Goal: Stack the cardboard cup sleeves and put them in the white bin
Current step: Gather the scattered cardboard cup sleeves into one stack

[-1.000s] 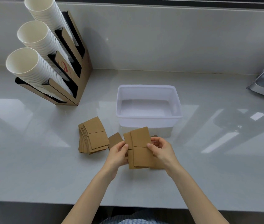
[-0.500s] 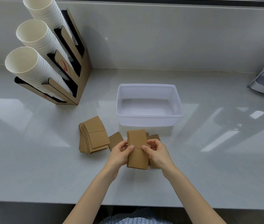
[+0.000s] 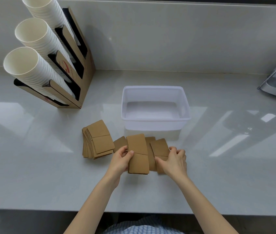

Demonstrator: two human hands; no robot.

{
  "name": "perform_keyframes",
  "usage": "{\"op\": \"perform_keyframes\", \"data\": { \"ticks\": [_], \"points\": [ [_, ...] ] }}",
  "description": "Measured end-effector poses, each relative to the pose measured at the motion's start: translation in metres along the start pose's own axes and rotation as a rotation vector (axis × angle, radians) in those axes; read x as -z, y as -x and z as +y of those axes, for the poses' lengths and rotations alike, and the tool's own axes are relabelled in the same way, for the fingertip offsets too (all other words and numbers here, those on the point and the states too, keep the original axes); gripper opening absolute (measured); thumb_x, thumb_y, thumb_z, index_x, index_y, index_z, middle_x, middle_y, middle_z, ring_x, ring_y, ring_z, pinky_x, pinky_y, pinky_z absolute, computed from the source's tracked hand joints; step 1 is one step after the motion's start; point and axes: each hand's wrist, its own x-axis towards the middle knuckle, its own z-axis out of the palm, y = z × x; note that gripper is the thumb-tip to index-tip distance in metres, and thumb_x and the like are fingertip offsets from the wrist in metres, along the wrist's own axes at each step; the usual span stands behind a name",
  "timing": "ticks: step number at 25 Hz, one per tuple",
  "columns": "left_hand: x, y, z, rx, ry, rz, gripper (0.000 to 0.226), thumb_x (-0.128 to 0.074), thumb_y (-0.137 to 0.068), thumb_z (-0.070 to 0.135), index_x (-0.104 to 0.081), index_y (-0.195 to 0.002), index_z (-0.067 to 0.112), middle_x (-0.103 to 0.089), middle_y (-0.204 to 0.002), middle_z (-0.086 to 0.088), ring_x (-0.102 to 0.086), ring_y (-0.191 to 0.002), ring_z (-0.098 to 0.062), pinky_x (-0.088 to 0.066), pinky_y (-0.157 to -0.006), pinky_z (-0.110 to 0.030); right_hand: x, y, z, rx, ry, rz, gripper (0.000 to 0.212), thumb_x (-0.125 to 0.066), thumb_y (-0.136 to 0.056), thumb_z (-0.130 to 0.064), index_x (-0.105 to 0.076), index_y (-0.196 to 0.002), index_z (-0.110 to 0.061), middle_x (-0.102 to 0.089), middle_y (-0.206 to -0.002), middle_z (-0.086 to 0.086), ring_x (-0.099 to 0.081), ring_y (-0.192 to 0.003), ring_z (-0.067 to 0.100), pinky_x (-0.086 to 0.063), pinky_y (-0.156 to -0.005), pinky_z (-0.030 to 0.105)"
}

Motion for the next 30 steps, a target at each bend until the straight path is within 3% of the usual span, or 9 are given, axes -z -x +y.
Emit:
{"op": "perform_keyframes", "data": {
  "ticks": [11, 15, 18, 22, 26, 30],
  "points": [
    [0.008, 0.001, -0.003, -0.007, 0.012, 0.048, 0.026, -0.045, -0.092, 0.017, -0.053, -0.117, 0.015, -0.063, -0.094, 0.007, -0.058, -0.084, -0.012, -0.047, -0.07, -0.028, -0.001, -0.003, 0.003, -0.067, 0.036, 0.065, 0.062, -0.067, -0.078, -0.034, -0.037, -0.122, -0.003, -0.043, -0.13, 0.015, -0.04, -0.123, 0.031, -0.038, -0.097, 0.038],
    [0.008, 0.001, -0.002, -0.013, 0.012, 0.056, 0.025, -0.044, -0.092, 0.016, -0.052, -0.116, 0.015, -0.062, -0.093, 0.007, -0.058, -0.083, -0.012, -0.048, -0.07, -0.029, 0.008, -0.011, 0.011, -0.05, -0.206, 0.03, 0.033, -0.053, -0.088, -0.017, -0.046, -0.117, -0.004, -0.054, -0.123, 0.014, -0.05, -0.114, 0.03, -0.042, -0.095, 0.04],
    [0.008, 0.001, -0.002, -0.015, 0.007, 0.057, 0.026, -0.042, -0.093, 0.016, -0.052, -0.117, 0.016, -0.061, -0.096, 0.006, -0.057, -0.088, -0.013, -0.049, -0.072, -0.029, 0.017, -0.011, 0.011, -0.06, -0.459, 0.002, 0.029, -0.046, -0.091, -0.011, -0.053, -0.118, -0.004, -0.059, -0.113, 0.01, -0.053, -0.1, 0.024, -0.043, -0.085, 0.032],
    [0.008, 0.0, -0.001, -0.011, 0.004, 0.059, 0.025, -0.041, -0.094, 0.016, -0.052, -0.116, 0.016, -0.06, -0.094, 0.007, -0.056, -0.084, -0.009, -0.048, -0.069, -0.027, 0.028, -0.005, -0.002, -0.045, -0.866, -0.135, 0.027, -0.045, -0.092, -0.01, -0.056, -0.116, -0.005, -0.061, -0.107, 0.007, -0.056, -0.097, 0.021, -0.047, -0.074, 0.023],
    [0.006, 0.001, 0.0, -0.007, 0.011, 0.031, 0.025, -0.041, -0.094, 0.016, -0.053, -0.116, 0.015, -0.061, -0.093, 0.006, -0.057, -0.081, -0.009, -0.048, -0.062, -0.023, 0.027, 0.001, -0.016, 0.01, -0.927, -0.276, 0.023, -0.044, -0.093, -0.009, -0.059, -0.11, -0.009, -0.064, -0.098, 0.003, -0.059, -0.091, 0.016, -0.049, -0.076, 0.022],
    [0.004, 0.003, -0.001, 0.001, 0.044, -0.006, 0.028, -0.042, -0.093, 0.015, -0.053, -0.119, 0.014, -0.064, -0.097, 0.003, -0.061, -0.088, -0.013, -0.052, -0.071, -0.026, 0.016, 0.007, -0.025, 0.05, -0.864, -0.287, 0.021, -0.047, -0.092, -0.01, -0.059, -0.109, -0.008, -0.062, -0.096, 0.002, -0.058, -0.088, 0.014, -0.049, -0.076, 0.023]
  ]
}}
